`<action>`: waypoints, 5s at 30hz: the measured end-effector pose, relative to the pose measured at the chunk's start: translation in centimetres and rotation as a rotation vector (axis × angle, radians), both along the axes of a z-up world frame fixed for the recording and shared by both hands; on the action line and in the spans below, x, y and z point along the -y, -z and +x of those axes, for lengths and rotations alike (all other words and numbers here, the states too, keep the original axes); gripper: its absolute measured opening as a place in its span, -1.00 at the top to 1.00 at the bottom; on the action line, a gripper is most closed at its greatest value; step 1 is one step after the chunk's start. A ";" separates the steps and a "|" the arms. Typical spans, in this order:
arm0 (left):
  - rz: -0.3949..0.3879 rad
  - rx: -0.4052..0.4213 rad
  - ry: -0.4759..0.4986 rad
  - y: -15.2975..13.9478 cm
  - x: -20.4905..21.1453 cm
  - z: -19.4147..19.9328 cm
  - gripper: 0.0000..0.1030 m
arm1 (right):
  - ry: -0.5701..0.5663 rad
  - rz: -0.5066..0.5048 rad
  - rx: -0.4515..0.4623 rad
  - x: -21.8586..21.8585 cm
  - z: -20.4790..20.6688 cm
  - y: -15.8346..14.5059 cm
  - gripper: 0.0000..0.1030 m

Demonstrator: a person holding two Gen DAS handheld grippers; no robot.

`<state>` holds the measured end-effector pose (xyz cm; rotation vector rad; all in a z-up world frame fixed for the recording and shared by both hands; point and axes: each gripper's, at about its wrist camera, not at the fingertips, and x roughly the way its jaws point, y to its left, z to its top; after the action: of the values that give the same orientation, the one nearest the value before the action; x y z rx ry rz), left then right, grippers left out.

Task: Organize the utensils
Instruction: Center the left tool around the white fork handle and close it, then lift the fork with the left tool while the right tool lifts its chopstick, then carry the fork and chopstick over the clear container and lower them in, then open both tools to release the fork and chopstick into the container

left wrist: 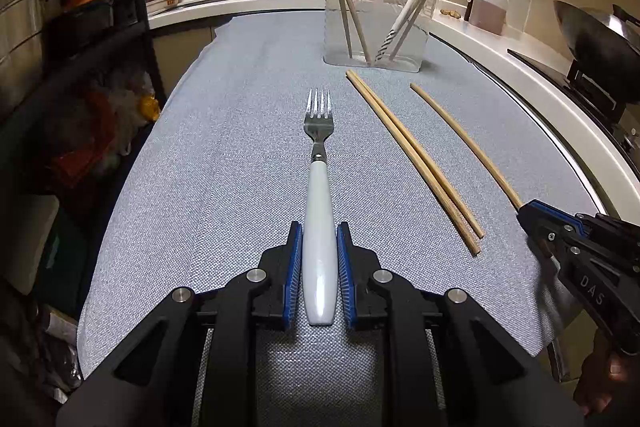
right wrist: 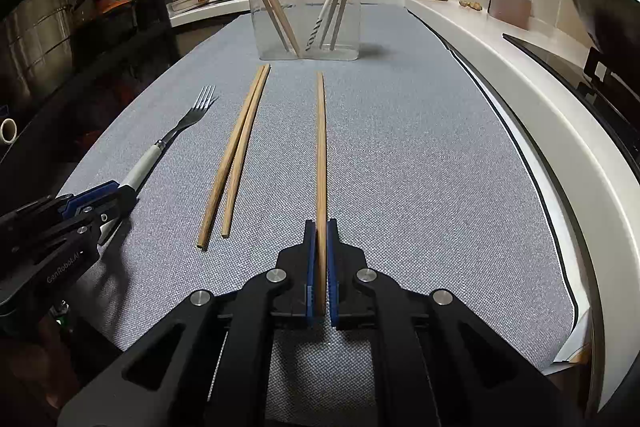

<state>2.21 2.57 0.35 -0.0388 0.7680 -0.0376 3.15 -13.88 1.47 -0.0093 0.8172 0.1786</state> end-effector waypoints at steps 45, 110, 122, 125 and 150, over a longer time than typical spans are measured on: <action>-0.060 0.283 0.039 -6.9 -0.2 -2.2 0.66 | -0.004 -0.018 0.289 1.0 -1.6 -12.1 0.90; -0.127 0.335 0.145 -26.8 0.2 14.8 0.66 | -0.108 0.067 0.355 0.4 13.8 -31.1 0.90; -0.078 0.279 0.150 -22.7 3.0 23.4 0.66 | -0.100 0.065 0.302 0.5 19.4 -25.9 0.90; -0.059 0.234 0.144 -20.7 3.5 24.6 0.66 | -0.098 0.070 0.276 0.7 20.5 -24.1 0.90; -0.076 0.356 0.104 -25.2 2.2 15.1 0.39 | -0.072 0.034 0.404 0.1 13.5 -26.6 0.65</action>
<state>17.28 0.37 25.58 -0.0622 0.4119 -0.1686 16.69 -13.95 28.11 -0.0416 0.4106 0.2494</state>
